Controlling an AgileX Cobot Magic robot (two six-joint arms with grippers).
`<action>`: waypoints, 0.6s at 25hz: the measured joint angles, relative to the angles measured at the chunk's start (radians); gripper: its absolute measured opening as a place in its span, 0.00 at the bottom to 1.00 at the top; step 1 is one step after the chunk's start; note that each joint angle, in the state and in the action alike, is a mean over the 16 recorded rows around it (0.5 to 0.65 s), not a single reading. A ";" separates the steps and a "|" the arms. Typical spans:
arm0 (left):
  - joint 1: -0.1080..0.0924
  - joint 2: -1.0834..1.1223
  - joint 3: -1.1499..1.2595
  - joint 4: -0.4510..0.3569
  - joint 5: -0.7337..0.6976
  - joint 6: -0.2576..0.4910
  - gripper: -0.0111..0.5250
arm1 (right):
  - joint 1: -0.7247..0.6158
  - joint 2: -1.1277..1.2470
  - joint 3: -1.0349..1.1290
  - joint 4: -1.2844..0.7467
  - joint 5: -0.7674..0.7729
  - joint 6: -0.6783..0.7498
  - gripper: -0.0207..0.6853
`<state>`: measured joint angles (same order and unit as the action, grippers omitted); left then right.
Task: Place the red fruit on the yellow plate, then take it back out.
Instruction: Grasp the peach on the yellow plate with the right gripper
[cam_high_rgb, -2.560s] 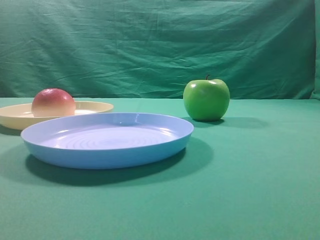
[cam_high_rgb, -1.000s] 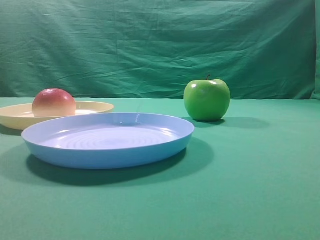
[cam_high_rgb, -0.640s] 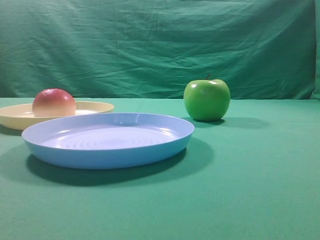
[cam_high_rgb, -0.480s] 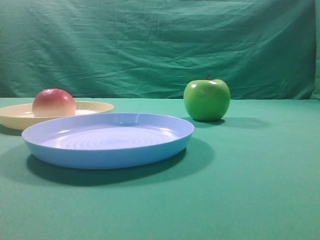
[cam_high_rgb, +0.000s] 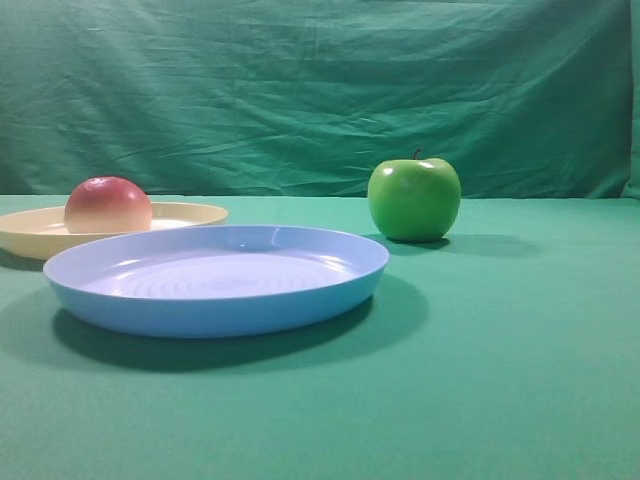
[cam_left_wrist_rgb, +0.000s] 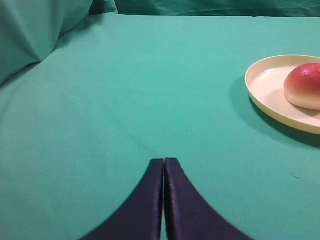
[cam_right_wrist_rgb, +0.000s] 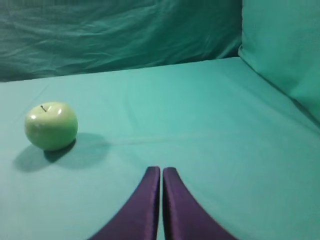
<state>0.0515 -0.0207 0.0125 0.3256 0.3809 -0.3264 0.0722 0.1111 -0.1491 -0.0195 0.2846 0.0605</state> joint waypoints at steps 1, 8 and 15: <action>0.000 0.000 0.000 0.000 0.000 0.000 0.02 | 0.000 0.021 -0.030 0.001 0.005 -0.003 0.03; 0.000 0.000 0.000 0.000 0.000 0.000 0.02 | 0.000 0.167 -0.270 0.028 0.126 -0.023 0.03; 0.000 0.000 0.000 0.000 0.000 0.000 0.02 | 0.000 0.229 -0.425 0.115 0.288 -0.028 0.03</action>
<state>0.0515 -0.0207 0.0125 0.3256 0.3809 -0.3264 0.0722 0.3404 -0.5739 0.0954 0.5724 0.0323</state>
